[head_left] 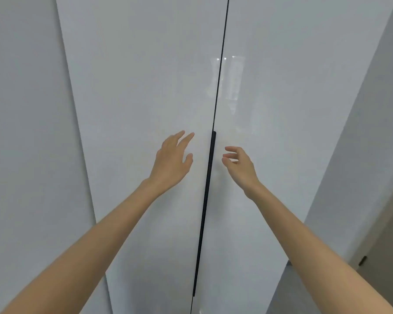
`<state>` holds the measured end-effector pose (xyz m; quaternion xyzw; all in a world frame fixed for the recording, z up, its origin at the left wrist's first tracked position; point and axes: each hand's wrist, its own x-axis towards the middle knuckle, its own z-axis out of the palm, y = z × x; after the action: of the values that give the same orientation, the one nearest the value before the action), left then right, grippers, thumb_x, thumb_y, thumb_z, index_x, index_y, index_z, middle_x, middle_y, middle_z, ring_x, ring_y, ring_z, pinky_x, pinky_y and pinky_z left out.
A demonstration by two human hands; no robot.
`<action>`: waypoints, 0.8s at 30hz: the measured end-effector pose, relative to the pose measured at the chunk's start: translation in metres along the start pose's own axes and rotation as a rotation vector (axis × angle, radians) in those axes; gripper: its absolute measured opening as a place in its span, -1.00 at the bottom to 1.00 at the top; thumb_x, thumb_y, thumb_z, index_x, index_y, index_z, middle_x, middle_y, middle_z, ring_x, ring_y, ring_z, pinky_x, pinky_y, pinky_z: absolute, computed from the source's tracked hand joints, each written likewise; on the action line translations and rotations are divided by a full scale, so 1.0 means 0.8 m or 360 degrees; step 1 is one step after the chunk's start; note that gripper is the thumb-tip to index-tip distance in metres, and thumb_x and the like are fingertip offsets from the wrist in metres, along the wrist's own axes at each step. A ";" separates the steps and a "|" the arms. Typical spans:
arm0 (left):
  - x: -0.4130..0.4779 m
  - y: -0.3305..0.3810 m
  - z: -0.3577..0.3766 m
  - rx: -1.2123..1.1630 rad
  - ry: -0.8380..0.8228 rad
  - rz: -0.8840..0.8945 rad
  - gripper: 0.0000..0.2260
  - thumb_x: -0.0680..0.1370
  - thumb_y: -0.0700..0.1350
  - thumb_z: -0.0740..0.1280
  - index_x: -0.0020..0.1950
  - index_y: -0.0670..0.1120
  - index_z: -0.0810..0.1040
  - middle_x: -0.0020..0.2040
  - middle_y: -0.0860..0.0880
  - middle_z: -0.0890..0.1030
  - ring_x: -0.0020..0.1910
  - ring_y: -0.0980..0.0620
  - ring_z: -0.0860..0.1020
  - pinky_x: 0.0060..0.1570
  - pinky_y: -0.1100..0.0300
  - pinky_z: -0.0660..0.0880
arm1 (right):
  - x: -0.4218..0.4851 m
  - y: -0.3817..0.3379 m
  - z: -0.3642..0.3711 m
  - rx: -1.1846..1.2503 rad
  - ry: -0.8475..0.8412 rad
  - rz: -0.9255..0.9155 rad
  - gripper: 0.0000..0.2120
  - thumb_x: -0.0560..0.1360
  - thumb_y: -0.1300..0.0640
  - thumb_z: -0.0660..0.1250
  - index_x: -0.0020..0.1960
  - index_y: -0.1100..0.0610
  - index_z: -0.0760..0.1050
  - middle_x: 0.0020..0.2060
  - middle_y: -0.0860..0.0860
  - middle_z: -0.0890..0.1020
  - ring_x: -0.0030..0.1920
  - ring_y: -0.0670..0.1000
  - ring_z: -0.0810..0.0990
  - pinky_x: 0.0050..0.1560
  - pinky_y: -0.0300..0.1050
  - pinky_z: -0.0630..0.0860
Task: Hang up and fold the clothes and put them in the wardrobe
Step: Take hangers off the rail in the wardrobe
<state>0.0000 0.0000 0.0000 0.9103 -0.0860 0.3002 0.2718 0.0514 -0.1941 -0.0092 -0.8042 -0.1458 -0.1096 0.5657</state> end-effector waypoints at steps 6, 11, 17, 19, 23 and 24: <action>0.045 -0.056 0.069 0.0792 -0.0074 0.0127 -0.27 0.59 0.06 0.25 0.55 0.16 -0.22 0.54 0.01 -0.35 0.51 -0.21 -0.33 0.42 -0.32 -0.10 | 0.056 0.034 0.027 -0.0129 0.0021 -0.0185 -0.70 0.58 0.09 0.24 0.30 0.00 0.41 0.07 -0.14 0.57 -0.03 -0.27 0.54 -0.17 -0.42 0.41; 0.064 -0.076 0.100 0.1086 0.0077 0.0151 -0.07 0.46 0.19 0.38 0.53 0.18 -0.26 0.53 -0.07 -0.35 0.49 -0.33 -0.28 0.33 -0.47 -0.06 | 0.089 0.050 0.038 -0.0253 0.0069 -0.0423 -0.89 0.54 0.08 0.31 0.06 0.00 0.47 -0.16 -0.17 0.60 -0.17 -0.21 0.57 -0.13 -0.34 0.49; 0.066 -0.080 0.108 0.1135 0.0230 0.0217 -0.02 0.35 0.25 0.45 0.56 0.16 -0.11 0.55 -0.10 -0.19 0.50 -0.38 -0.10 0.27 -0.52 0.09 | 0.105 0.059 0.045 -0.0520 0.0137 -0.0606 -0.83 0.52 0.09 0.33 -0.16 0.08 0.36 -0.41 -0.11 0.52 -0.32 -0.10 0.52 -0.29 -0.23 0.44; 0.065 -0.079 0.108 0.1160 0.0226 0.0212 -0.02 0.37 0.26 0.43 0.56 0.15 -0.15 0.55 -0.11 -0.21 0.50 -0.38 -0.11 0.27 -0.50 0.11 | 0.105 0.059 0.046 -0.0538 0.0119 -0.0600 -0.81 0.54 0.09 0.31 -0.18 0.09 0.34 -0.42 -0.06 0.53 -0.35 -0.06 0.52 -0.27 -0.14 0.49; 0.061 -0.068 0.104 0.1147 0.0158 0.0136 -0.05 0.44 0.22 0.39 0.54 0.17 -0.27 0.53 -0.08 -0.33 0.51 -0.35 -0.20 0.31 -0.46 0.08 | 0.090 0.051 0.042 -0.0501 0.0054 -0.0591 -0.80 0.57 0.12 0.27 -0.16 0.17 0.33 -0.39 0.05 0.55 -0.34 0.09 0.58 -0.22 0.09 0.52; 0.060 -0.064 0.102 0.1131 0.0132 0.0117 -0.06 0.46 0.18 0.39 0.53 0.17 -0.29 0.53 -0.07 -0.34 0.51 -0.33 -0.22 0.33 -0.45 0.08 | 0.084 0.048 0.039 -0.0510 0.0044 -0.0591 -0.80 0.57 0.13 0.27 -0.16 0.18 0.33 -0.39 0.06 0.56 -0.33 0.10 0.59 -0.22 0.08 0.52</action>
<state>0.0956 -0.0012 -0.0493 0.9313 0.0022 0.3576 -0.0694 0.1279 -0.1693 -0.0305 -0.8414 -0.2641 -0.2444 0.4031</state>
